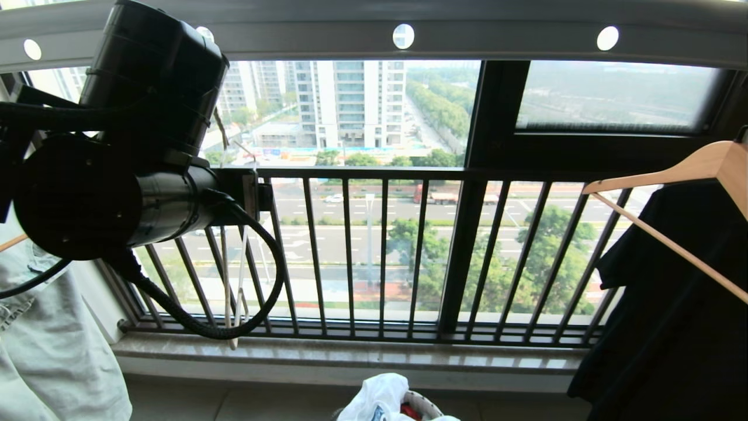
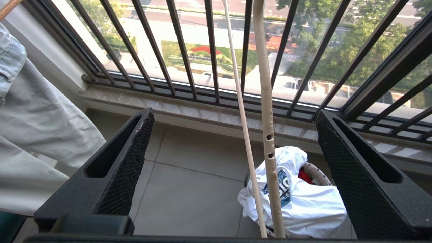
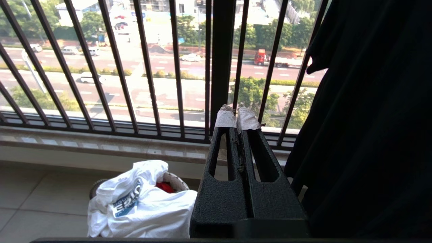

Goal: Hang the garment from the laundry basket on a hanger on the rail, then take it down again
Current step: Pick up the clothes rack on the clothesline

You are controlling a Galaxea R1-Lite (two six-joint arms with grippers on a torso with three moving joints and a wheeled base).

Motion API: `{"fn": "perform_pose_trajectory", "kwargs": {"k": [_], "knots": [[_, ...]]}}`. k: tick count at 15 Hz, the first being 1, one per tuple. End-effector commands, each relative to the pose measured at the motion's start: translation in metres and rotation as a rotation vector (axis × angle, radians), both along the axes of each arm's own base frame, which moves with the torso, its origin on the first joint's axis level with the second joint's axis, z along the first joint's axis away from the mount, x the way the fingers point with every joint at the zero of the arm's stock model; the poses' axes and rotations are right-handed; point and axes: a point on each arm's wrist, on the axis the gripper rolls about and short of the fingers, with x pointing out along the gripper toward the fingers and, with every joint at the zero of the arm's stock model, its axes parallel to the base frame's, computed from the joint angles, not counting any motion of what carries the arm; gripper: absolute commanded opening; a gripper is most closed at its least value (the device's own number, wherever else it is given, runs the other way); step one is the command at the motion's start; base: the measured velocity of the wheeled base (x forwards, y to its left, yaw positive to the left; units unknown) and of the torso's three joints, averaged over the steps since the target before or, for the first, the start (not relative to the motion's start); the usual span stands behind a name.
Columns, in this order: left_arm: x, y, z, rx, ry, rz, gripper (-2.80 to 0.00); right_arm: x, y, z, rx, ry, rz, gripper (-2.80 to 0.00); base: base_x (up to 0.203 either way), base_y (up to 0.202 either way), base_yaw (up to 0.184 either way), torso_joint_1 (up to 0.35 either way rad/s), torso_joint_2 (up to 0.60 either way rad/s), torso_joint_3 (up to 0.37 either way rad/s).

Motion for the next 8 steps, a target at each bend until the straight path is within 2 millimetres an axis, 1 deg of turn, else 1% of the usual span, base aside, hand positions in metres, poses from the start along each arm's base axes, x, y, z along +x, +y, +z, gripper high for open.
{"fn": "perform_pose_trajectory", "kwargs": {"k": [1,8], "knots": [[0.0006,-0.0004,-0.0016,0.004,0.005,0.005,0.00,0.0001,0.0000,0.0000,-0.001,0.001,0.001,-2.80,0.000,0.000,0.000,0.000,0.00,0.000],[0.0022,-0.0013,-0.0041,0.002,0.011,0.010,0.00,0.0001,0.0000,0.0000,-0.001,0.001,0.001,-2.80,0.000,0.000,0.000,0.000,0.00,0.000]]}}
